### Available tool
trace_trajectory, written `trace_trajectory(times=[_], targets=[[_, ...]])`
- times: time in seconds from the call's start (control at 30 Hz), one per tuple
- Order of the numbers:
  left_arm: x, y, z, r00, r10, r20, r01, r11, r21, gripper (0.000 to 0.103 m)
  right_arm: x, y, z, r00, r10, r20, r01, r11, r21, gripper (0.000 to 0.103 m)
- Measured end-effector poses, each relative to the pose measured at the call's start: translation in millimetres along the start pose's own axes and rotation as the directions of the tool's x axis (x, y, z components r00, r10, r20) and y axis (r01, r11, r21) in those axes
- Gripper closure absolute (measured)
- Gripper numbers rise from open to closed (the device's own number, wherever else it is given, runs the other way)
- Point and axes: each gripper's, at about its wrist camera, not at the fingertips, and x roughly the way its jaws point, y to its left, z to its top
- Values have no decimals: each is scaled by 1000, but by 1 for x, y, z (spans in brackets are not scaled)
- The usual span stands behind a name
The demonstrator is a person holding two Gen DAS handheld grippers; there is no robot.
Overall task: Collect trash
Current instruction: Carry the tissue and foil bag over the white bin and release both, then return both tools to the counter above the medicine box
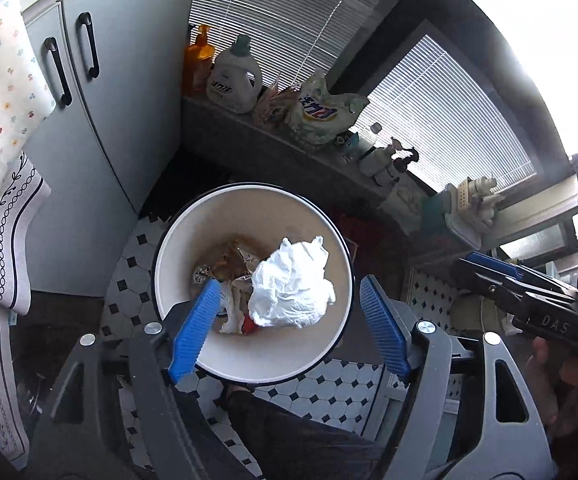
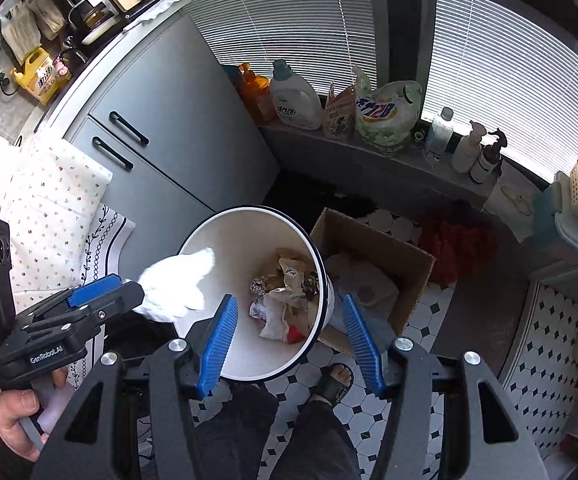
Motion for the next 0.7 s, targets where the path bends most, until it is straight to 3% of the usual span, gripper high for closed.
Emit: trace_trajectory(times=[0.17,0.37,0.7], targets=[[-17,20,3,999,45,20,-44,998,-35,29,5,10,1,1000,17,-5,-17,1000,-3,48],[-58,63,0,990,122,76,-113,987,-116,27,9,51,11,998,62,-2,-62,995,-72,47],[-151,145,-21,944,266,195,-203,935,-290,21,4,167,29,984,178,14,-168,950,-263,37]])
